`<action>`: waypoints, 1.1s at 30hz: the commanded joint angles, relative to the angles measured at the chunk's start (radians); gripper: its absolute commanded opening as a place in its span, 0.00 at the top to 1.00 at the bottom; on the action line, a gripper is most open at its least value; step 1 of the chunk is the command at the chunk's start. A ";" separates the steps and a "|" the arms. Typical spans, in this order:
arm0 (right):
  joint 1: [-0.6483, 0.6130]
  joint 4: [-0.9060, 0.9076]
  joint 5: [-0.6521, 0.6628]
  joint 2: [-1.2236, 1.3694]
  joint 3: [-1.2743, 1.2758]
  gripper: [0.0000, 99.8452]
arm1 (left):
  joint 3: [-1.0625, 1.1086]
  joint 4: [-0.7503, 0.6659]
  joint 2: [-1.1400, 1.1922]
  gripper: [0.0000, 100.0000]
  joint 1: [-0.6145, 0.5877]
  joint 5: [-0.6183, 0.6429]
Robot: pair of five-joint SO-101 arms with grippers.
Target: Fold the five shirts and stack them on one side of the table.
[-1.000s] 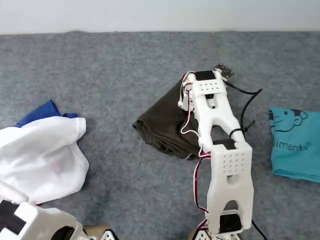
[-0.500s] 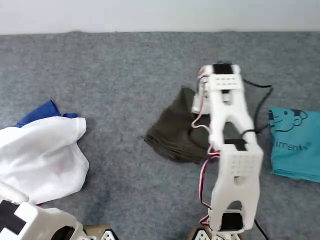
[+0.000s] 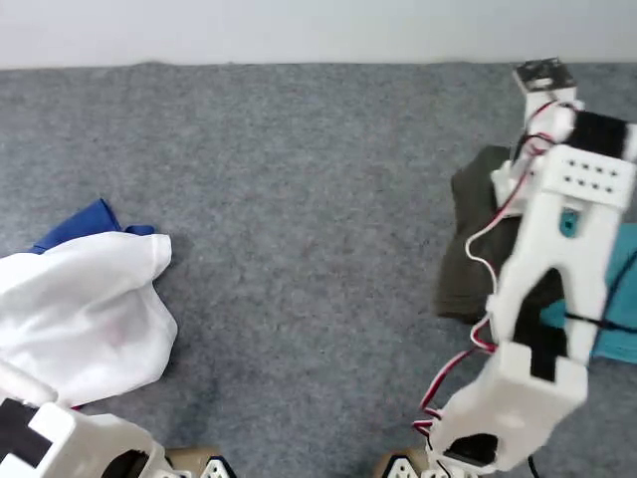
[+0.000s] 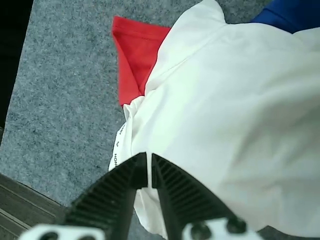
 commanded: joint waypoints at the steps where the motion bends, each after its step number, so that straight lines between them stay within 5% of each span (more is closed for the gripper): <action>1: 0.064 0.042 0.114 -0.147 0.032 0.99 | -0.036 0.015 -0.018 0.96 0.000 -0.009; 13: 0.297 0.025 0.414 -0.260 0.097 0.99 | -0.036 0.015 -0.018 0.96 -0.002 -0.009; 33: 0.438 -0.389 0.496 0.116 0.095 0.99 | -0.036 0.029 -0.018 0.96 -0.002 -0.009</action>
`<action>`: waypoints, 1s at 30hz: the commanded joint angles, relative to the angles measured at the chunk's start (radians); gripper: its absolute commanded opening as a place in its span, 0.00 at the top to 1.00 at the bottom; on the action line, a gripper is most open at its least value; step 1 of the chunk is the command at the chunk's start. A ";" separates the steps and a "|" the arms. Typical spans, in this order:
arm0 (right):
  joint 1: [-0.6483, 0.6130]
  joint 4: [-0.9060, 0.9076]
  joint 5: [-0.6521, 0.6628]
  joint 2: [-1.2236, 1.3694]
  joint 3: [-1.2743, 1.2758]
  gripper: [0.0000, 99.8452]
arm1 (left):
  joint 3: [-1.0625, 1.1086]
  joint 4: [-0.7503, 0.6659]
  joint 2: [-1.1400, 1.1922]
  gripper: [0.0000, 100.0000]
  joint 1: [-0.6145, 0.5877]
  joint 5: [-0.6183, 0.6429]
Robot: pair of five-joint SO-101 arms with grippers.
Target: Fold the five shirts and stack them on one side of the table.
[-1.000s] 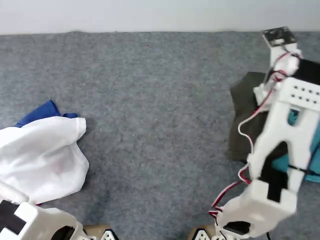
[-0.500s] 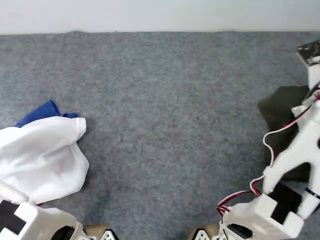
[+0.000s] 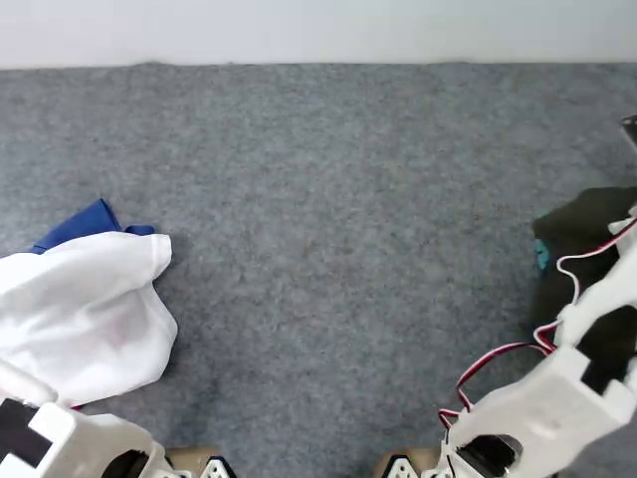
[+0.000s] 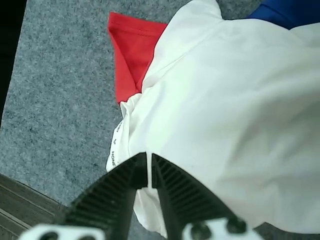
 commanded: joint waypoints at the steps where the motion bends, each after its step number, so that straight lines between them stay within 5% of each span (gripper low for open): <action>1: 0.025 -0.067 0.014 0.004 -0.008 0.97 | -0.035 0.017 -0.018 0.96 -0.002 -0.009; 7: 0.054 -0.067 0.009 0.007 -0.009 0.72 | -0.035 0.017 -0.018 0.96 -0.002 -0.009; 12: 0.067 -0.018 0.008 -0.048 -0.009 0.71 | -0.035 0.023 -0.018 0.96 -0.002 -0.009; 16: 0.041 0.077 0.008 -0.105 -0.009 0.76 | -0.035 0.023 -0.018 0.96 -0.002 -0.009; 20: 0.002 0.145 0.006 -0.119 -0.008 0.98 | -0.035 0.023 -0.018 0.96 -0.002 -0.009; 30: -0.027 0.240 -0.193 0.024 -0.003 0.99 | -0.035 0.023 -0.018 0.96 -0.002 -0.009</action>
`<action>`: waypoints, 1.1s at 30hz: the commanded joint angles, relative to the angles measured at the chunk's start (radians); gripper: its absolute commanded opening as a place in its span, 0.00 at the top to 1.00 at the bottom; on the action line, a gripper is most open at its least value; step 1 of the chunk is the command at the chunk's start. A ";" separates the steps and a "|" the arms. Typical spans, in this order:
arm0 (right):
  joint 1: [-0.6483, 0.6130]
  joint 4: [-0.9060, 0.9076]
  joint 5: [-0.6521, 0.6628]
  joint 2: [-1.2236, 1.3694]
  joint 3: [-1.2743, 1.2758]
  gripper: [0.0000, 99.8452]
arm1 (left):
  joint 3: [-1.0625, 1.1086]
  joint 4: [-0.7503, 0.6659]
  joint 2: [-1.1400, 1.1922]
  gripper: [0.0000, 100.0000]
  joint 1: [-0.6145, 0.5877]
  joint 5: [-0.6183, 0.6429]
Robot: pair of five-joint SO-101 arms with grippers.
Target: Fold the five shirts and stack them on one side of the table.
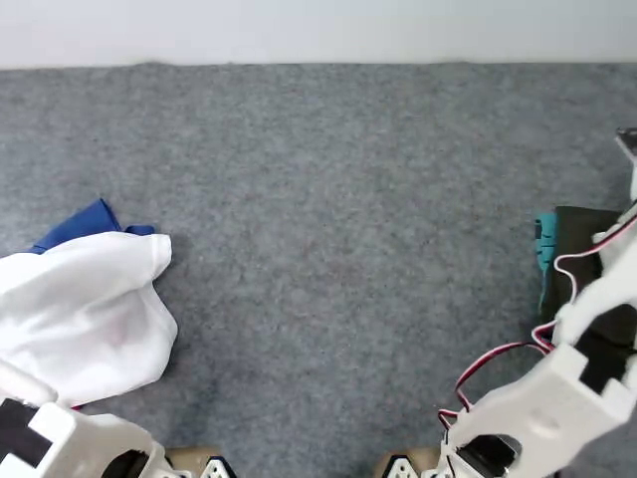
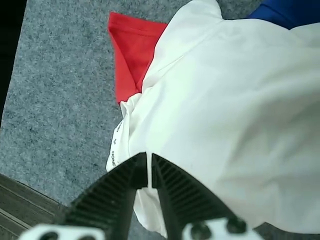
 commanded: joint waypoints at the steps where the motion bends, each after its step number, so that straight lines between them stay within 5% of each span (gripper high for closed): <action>1: -0.010 0.013 -0.077 0.033 -0.003 0.99 | -0.035 0.023 -0.018 0.96 -0.003 -0.009; 12: -0.068 0.128 -0.298 0.223 -0.003 0.99 | -0.035 0.023 -0.018 0.96 -0.003 -0.009; 20: -0.107 0.137 -0.290 0.165 -0.012 0.99 | -0.035 0.023 -0.018 0.96 -0.003 -0.009; 33: 0.070 0.136 -0.141 -0.015 -0.009 0.99 | -0.035 0.023 -0.018 0.96 -0.002 -0.009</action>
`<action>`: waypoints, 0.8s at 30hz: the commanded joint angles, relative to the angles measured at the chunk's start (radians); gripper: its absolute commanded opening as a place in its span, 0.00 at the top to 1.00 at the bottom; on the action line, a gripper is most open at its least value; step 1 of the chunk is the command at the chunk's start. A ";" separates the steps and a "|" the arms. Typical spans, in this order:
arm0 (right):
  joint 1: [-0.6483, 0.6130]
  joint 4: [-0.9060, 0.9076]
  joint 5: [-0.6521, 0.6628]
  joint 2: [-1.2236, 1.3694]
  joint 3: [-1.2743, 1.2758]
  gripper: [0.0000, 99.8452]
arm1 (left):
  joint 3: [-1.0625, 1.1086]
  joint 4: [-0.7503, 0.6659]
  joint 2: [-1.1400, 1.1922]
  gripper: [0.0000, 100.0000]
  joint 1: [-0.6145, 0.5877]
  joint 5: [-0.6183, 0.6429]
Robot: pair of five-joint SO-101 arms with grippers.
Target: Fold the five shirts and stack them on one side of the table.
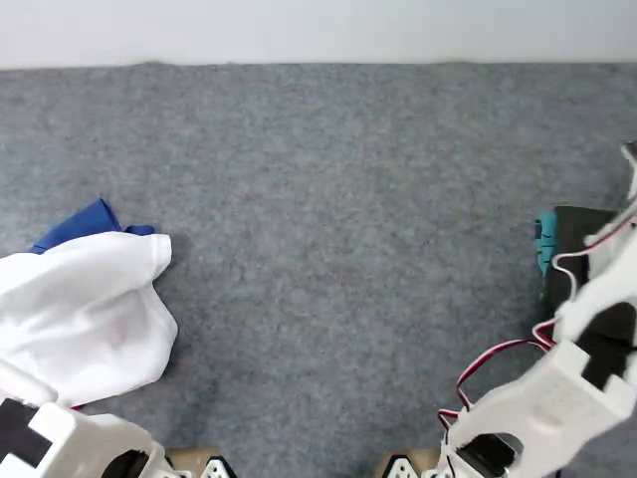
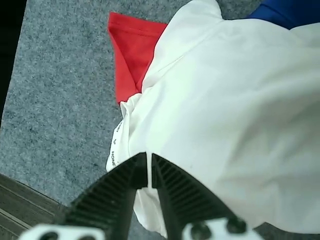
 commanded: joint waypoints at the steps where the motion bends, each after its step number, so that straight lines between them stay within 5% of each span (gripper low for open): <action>1: 0.056 0.035 0.018 -0.001 -0.009 0.99 | -0.035 0.023 -0.018 0.96 -0.002 -0.009; 13: -0.018 0.041 0.012 0.176 0.163 0.99 | -0.035 0.023 -0.018 0.96 -0.002 -0.009; 24: -0.059 -0.091 0.014 0.004 -0.084 0.99 | -0.035 0.023 -0.018 0.96 0.002 -0.009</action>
